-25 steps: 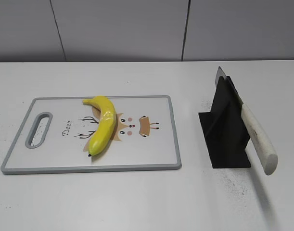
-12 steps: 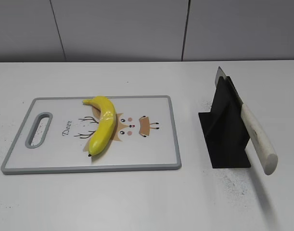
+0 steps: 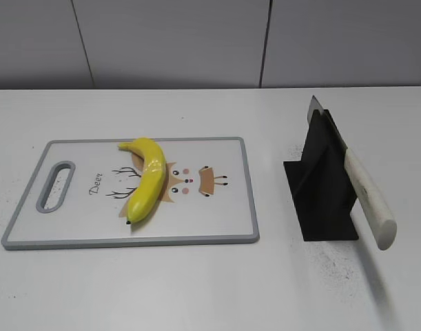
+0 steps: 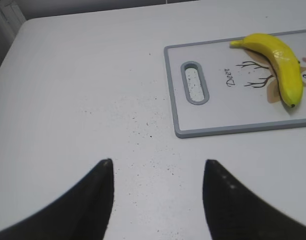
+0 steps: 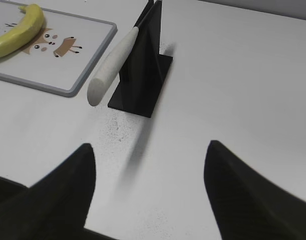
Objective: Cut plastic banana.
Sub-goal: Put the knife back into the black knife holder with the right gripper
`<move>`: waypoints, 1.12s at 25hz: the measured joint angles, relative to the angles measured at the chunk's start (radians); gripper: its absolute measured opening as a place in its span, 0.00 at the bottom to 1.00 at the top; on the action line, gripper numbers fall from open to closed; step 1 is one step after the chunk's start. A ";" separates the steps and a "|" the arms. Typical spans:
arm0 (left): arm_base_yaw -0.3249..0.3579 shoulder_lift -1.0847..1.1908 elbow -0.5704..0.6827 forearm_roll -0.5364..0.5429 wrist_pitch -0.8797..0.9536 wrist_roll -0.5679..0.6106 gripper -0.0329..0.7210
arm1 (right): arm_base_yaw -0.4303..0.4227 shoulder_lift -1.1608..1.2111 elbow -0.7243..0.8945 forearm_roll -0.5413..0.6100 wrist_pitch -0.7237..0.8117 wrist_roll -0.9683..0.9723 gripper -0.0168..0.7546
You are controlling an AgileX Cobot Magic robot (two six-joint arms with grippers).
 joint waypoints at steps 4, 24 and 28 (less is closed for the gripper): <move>0.000 0.000 0.000 0.000 0.000 0.000 0.76 | -0.026 0.000 0.000 0.000 0.000 -0.001 0.68; 0.000 0.000 0.000 0.000 0.000 0.000 0.76 | -0.370 0.000 0.000 0.000 0.000 -0.001 0.68; -0.024 0.000 0.000 0.000 0.000 0.000 0.76 | -0.370 0.000 0.000 0.000 0.000 -0.001 0.68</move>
